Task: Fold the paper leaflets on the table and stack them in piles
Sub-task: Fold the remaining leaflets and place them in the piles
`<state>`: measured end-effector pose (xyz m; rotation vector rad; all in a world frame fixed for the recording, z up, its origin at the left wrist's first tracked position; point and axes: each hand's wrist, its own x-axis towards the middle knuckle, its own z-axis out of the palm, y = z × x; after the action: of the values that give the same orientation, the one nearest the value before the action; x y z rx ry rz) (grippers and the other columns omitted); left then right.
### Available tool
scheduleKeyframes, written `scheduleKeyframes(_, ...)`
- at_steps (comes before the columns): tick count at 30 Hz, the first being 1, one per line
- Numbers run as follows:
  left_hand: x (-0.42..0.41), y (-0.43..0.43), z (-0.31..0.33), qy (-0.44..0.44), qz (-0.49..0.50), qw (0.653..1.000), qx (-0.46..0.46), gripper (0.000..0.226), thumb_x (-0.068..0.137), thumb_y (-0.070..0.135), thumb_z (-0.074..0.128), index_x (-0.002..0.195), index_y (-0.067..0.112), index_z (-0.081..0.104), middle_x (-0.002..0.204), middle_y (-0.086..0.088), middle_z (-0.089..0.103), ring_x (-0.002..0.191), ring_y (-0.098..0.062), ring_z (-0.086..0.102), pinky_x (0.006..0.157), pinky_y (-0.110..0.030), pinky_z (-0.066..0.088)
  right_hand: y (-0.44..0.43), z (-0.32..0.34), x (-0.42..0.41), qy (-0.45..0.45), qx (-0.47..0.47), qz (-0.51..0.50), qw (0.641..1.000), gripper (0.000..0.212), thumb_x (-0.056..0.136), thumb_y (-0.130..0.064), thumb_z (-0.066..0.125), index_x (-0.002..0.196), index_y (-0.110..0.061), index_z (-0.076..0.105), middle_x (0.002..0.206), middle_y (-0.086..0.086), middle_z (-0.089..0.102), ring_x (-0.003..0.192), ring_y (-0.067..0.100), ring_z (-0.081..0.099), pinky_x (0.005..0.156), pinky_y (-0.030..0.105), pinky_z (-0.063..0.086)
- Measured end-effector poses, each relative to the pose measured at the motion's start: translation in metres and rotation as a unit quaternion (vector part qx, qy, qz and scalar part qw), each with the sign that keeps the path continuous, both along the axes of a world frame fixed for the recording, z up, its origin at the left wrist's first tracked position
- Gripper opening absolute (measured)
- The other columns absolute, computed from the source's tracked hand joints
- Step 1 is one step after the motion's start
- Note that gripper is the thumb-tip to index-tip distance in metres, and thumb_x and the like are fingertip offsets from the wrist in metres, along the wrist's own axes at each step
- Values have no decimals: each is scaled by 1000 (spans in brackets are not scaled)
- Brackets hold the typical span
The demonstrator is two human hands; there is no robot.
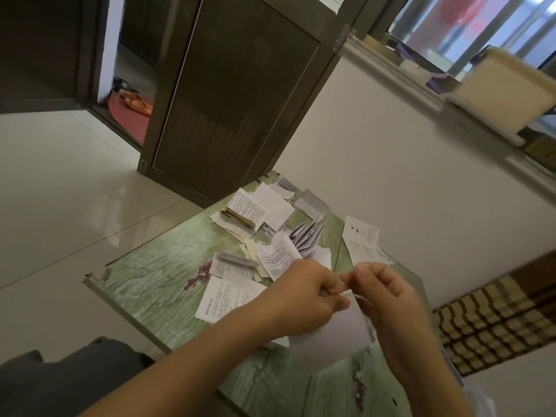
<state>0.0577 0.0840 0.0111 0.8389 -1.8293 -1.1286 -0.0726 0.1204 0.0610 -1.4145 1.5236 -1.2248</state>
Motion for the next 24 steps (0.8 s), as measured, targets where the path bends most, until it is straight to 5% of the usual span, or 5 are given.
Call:
scheduleKeyframes(5, 1, -3, -3, 2, 1, 1000, 5, 47, 86, 19, 67, 46, 18, 42, 45, 4, 32, 41, -8, 29, 46, -18, 25, 0, -1, 4, 66, -45, -5, 997, 20, 70, 8, 72, 83, -3, 61, 60, 7, 67, 53, 9, 63, 53, 13, 49)
scheduleKeyframes(10, 8, -5, 3, 43, -29, 993, 107, 39, 87, 23, 64, 50, 23, 52, 54, 2, 47, 49, -9, 42, 48, -20, 37, -2, 0, 4, 137, -114, -57, 982, 18, 74, 0, 71, 75, -8, 54, 66, 6, 57, 58, 7, 52, 55, 17, 46)
scheduleKeyframes(14, 22, -7, 10, 64, -72, 983, 156, 24, 90, 17, 59, 67, 22, 61, 79, -4, 66, 74, -15, 67, 56, -16, 54, -4, 7, 0, 105, -132, -98, 981, 20, 77, -5, 69, 73, -11, 50, 68, 5, 55, 58, 8, 51, 55, 22, 46)
scheduleKeyframes(20, 54, -17, 15, 98, -26, 975, 199, 13, 91, 9, 55, 84, 8, 66, 65, -3, 69, 56, -11, 67, 53, -19, 54, -9, 12, -1, 27, -172, -175, 969, 22, 81, -8, 66, 70, -17, 48, 64, -6, 58, 61, 8, 54, 55, 19, 50)
scheduleKeyframes(24, 70, -21, 14, 108, 75, 980, 152, 10, 89, 20, 59, 81, 16, 65, 73, 3, 70, 68, -9, 67, 65, -22, 56, -11, -2, 7, -46, -125, -161, 978, 17, 82, -10, 65, 73, -15, 51, 70, 2, 57, 62, 12, 54, 53, 19, 50)
